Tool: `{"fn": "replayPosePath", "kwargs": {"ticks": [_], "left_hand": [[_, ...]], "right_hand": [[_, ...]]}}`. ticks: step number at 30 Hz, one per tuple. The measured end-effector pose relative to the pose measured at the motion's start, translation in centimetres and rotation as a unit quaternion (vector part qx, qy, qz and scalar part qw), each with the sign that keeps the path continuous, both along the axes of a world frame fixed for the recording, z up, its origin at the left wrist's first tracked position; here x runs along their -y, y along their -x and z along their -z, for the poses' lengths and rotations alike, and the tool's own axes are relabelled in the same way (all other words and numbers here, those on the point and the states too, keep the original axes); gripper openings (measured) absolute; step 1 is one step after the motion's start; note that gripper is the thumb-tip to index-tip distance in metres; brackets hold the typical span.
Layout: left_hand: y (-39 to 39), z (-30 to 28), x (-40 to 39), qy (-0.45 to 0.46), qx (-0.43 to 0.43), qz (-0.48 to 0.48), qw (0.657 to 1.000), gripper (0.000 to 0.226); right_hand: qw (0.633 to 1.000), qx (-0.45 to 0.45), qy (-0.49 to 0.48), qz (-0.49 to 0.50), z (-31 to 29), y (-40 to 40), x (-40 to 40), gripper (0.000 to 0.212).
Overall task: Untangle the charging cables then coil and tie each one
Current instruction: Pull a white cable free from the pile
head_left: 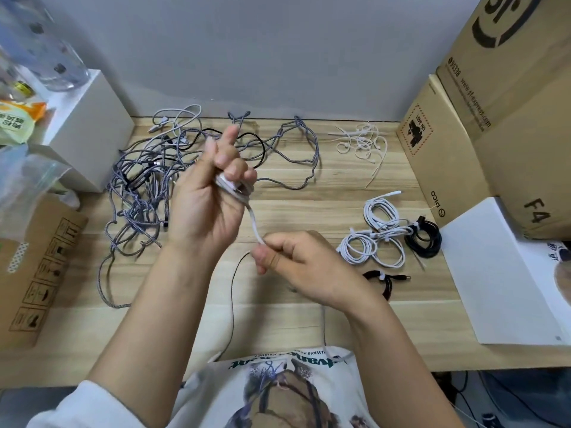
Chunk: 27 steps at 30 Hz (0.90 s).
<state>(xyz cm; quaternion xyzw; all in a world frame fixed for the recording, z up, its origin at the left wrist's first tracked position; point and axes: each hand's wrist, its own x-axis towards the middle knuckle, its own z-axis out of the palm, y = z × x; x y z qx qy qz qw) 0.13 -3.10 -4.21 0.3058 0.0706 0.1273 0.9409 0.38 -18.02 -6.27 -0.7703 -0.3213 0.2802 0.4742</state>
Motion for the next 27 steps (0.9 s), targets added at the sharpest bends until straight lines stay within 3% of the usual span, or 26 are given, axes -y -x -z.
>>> {"fn": "replayPosePath", "kwargs": {"ticks": [3, 6, 7, 9, 10, 11, 12, 15, 18, 22, 27], "left_hand": [[0.3, 1.8, 0.8, -0.211, -0.051, -0.048, 0.975, 0.029], [0.6, 2.8, 0.7, -0.388, -0.063, -0.025, 0.919, 0.032], [0.8, 3.0, 0.6, -0.458, -0.062, -0.016, 0.886, 0.031], [1.1, 3.0, 0.6, -0.622, -0.068, 0.008, 0.780, 0.018], [1.3, 2.9, 0.5, -0.683, -0.078, 0.027, 0.726, 0.010], [1.4, 3.0, 0.4, -0.711, -0.098, 0.057, 0.695, 0.012], [1.6, 2.9, 0.3, -0.705, -0.124, 0.092, 0.692, 0.025], [2.0, 2.3, -0.2, -0.606, -0.168, 0.226, 0.744, 0.054], [2.6, 2.1, -1.1, -0.503, -0.106, 0.394, 0.762, 0.066], [2.9, 2.0, -2.2, -0.250, 0.029, 0.546, 0.799, 0.045], [2.1, 1.5, -1.1, 0.024, 0.228, 0.557, 0.798, 0.026]], "right_hand": [[0.997, 0.056, 0.058, -0.015, -0.4, 0.2, -0.1, 0.033], [0.998, 0.032, 0.048, 0.013, -0.6, 0.4, 0.2, 0.031], [0.999, 0.021, 0.035, 0.031, -0.6, 0.3, 0.3, 0.032], [0.997, -0.004, 0.010, 0.080, -0.7, 0.1, 0.6, 0.030], [0.995, -0.016, -0.001, 0.102, -0.9, 0.0, 0.8, 0.030], [0.992, -0.027, -0.011, 0.120, -1.1, -0.3, 1.0, 0.029], [0.990, -0.043, -0.029, 0.128, -1.4, -0.4, 1.3, 0.027], [0.981, -0.114, -0.087, 0.130, -2.6, -0.9, 2.3, 0.021], [0.971, -0.135, -0.115, 0.162, -3.0, -1.3, 2.9, 0.019], [0.961, -0.160, -0.119, 0.193, -3.3, -1.6, 3.3, 0.017], [0.954, -0.207, -0.125, 0.175, -2.7, -1.7, 2.9, 0.019]]}}
